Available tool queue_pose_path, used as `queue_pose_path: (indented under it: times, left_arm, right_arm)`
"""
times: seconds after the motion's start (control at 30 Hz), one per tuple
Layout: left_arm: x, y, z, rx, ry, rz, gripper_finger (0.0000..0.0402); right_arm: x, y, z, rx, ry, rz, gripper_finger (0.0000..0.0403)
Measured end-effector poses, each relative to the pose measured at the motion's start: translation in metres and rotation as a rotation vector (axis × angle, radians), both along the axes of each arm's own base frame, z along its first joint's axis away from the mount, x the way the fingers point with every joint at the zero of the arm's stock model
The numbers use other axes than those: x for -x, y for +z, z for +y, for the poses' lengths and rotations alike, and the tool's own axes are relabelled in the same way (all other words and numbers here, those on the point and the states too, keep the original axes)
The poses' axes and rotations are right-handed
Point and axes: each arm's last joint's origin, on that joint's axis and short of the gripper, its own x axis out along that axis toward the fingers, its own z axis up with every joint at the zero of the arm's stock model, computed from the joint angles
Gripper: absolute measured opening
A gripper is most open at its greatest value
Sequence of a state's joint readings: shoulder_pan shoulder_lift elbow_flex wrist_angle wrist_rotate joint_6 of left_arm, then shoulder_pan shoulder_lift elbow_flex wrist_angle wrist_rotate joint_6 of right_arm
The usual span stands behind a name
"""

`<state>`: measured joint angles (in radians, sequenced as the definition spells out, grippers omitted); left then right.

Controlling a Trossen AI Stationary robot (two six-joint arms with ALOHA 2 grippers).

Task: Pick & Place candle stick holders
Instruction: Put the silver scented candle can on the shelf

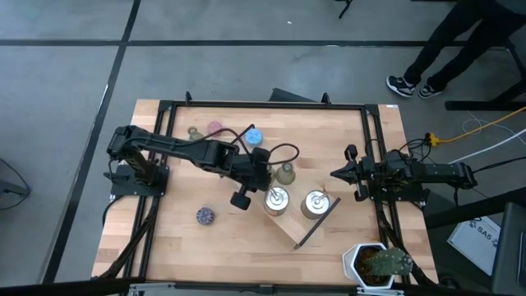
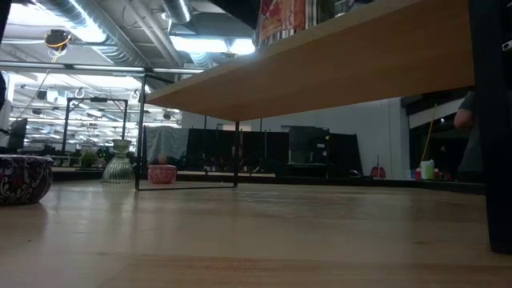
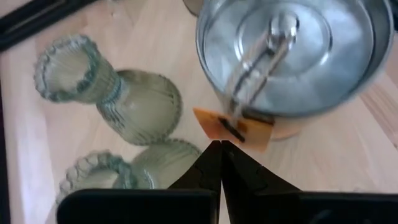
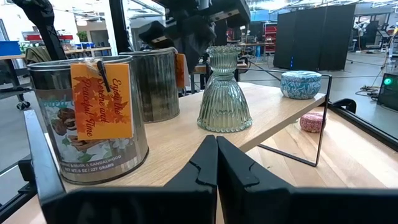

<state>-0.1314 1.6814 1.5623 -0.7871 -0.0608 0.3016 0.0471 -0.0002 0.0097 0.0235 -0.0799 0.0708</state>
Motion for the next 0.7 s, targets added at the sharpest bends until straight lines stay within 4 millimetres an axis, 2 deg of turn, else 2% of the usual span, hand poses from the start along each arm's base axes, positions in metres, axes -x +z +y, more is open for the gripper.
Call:
queue_pose_path:
  times: [0.7]
  left_arm:
    - [-0.0056, 0.0018, -0.0056, 0.043, 0.003, -0.055, 0.0001]
  right_arm:
    - [0.0, 0.0, 0.0, 0.0, 0.0, 0.0, 0.0001]
